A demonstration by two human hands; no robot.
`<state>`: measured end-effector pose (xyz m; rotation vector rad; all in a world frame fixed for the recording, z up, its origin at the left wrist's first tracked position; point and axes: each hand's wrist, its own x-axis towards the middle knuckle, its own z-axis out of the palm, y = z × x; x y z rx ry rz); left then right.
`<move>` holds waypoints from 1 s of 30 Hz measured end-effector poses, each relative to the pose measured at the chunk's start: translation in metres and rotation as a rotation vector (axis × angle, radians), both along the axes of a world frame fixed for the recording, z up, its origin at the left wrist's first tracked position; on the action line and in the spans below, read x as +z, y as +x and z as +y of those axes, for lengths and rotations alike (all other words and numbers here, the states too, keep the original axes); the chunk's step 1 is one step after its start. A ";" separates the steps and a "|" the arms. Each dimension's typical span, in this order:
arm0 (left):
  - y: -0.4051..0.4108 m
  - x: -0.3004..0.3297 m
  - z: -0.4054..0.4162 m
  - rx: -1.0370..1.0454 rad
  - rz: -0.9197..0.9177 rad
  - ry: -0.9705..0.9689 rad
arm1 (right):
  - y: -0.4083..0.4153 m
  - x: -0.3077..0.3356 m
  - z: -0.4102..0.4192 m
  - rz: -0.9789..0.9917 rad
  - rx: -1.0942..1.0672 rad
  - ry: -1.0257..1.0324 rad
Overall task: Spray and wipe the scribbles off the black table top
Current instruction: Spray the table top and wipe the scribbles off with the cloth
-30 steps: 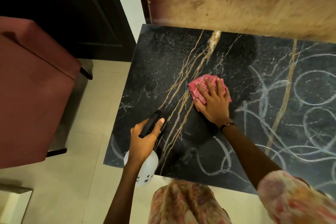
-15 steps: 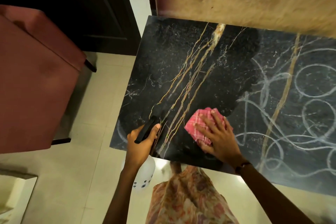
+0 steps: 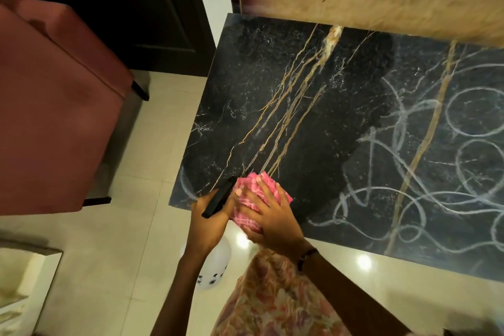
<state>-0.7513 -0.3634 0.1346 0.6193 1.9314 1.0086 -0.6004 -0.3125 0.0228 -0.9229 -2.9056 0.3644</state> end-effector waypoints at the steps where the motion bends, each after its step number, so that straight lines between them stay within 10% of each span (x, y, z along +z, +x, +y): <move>1: 0.003 0.000 0.000 -0.016 -0.014 0.018 | 0.024 -0.002 -0.001 -0.036 0.013 0.013; 11: 0.028 -0.010 0.013 -0.137 -0.061 0.041 | 0.103 0.018 0.092 -0.178 -0.591 -0.061; 21: 0.057 -0.011 0.037 -0.271 -0.042 0.026 | 0.114 0.002 -0.004 -0.114 -0.187 0.028; 30: 0.096 -0.007 0.062 -0.314 -0.003 0.014 | 0.191 0.018 0.091 -0.181 -0.560 -0.040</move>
